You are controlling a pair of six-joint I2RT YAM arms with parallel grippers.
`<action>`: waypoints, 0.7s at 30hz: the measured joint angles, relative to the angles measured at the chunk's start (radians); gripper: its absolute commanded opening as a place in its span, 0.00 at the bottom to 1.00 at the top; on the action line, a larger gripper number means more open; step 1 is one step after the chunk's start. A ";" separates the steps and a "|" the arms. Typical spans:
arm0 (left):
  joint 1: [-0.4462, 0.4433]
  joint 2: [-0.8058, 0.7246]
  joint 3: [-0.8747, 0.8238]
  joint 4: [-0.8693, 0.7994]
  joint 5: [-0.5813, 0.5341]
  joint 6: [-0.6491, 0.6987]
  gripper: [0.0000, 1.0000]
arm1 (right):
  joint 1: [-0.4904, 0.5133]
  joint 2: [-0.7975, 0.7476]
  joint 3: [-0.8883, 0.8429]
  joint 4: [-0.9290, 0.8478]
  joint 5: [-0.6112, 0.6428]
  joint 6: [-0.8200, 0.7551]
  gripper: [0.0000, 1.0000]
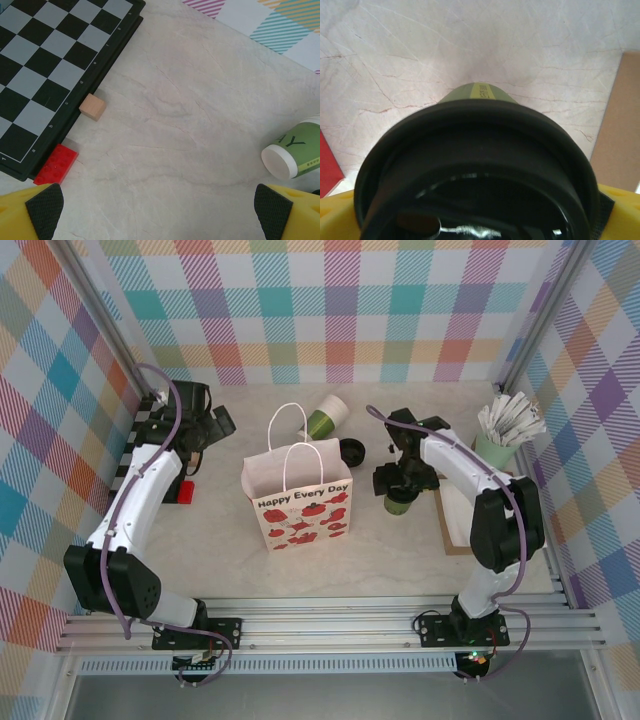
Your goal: Pack the takeout coffee
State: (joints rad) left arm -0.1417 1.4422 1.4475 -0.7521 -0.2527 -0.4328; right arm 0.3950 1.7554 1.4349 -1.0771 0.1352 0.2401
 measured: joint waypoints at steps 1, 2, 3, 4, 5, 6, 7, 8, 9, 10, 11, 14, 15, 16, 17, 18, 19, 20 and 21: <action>0.000 -0.002 -0.002 -0.001 -0.002 0.000 1.00 | 0.000 0.000 0.008 -0.010 0.003 0.006 1.00; 0.000 -0.003 -0.003 -0.002 -0.003 0.000 1.00 | 0.000 0.000 0.016 -0.023 0.005 0.008 1.00; 0.000 -0.003 -0.003 -0.003 -0.003 0.000 1.00 | 0.000 0.000 0.024 -0.035 0.008 0.010 1.00; 0.000 -0.003 -0.003 -0.003 -0.003 0.000 1.00 | 0.000 0.000 0.028 -0.045 0.008 0.011 1.00; 0.000 -0.003 -0.003 -0.003 -0.003 0.000 1.00 | 0.000 0.000 0.031 -0.055 0.011 0.013 1.00; 0.000 -0.003 -0.003 -0.004 -0.003 0.000 1.00 | 0.000 0.002 0.034 -0.065 0.012 0.013 1.00; 0.000 -0.003 -0.003 -0.004 -0.003 0.000 1.00 | 0.000 0.004 0.035 -0.073 0.012 0.014 1.00; 0.000 -0.003 -0.003 -0.004 -0.003 0.000 1.00 | 0.000 0.009 0.039 -0.080 0.012 0.014 1.00; 0.000 -0.003 -0.003 -0.004 -0.003 0.000 1.00 | 0.000 0.016 0.044 -0.087 0.011 0.014 1.00; 0.000 -0.003 -0.003 -0.004 -0.003 0.000 1.00 | 0.000 0.022 0.047 -0.091 0.012 0.014 1.00; 0.000 -0.003 -0.003 -0.004 -0.003 0.000 1.00 | 0.000 0.030 0.051 -0.096 0.011 0.014 1.00; 0.000 -0.003 -0.003 -0.004 -0.003 0.000 1.00 | 0.003 0.051 0.064 -0.105 0.012 0.013 1.00; 0.000 -0.003 -0.003 -0.004 -0.003 0.000 1.00 | 0.003 0.056 0.066 -0.106 0.012 0.013 1.00; 0.000 -0.003 -0.003 -0.005 -0.003 0.000 1.00 | 0.004 0.058 0.068 -0.108 0.013 0.013 1.00; 0.000 -0.003 -0.004 -0.005 -0.003 0.000 1.00 | 0.005 0.060 0.070 -0.111 0.014 0.013 1.00; 0.000 -0.003 -0.003 -0.005 -0.003 0.000 1.00 | 0.005 0.061 0.073 -0.113 0.014 0.013 0.99; 0.000 -0.003 -0.003 -0.005 -0.003 0.000 1.00 | 0.005 0.062 0.074 -0.113 0.014 0.013 0.98; 0.000 -0.003 -0.003 -0.005 -0.003 0.000 1.00 | 0.005 0.062 0.075 -0.114 0.014 0.013 0.97; 0.000 -0.003 -0.003 -0.005 -0.003 0.000 1.00 | 0.005 0.062 0.077 -0.114 0.015 0.013 0.96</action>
State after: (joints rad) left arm -0.1413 1.4391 1.4441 -0.7567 -0.2554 -0.4328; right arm 0.4004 1.8172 1.5116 -1.1912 0.1501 0.2535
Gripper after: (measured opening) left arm 0.999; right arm 0.978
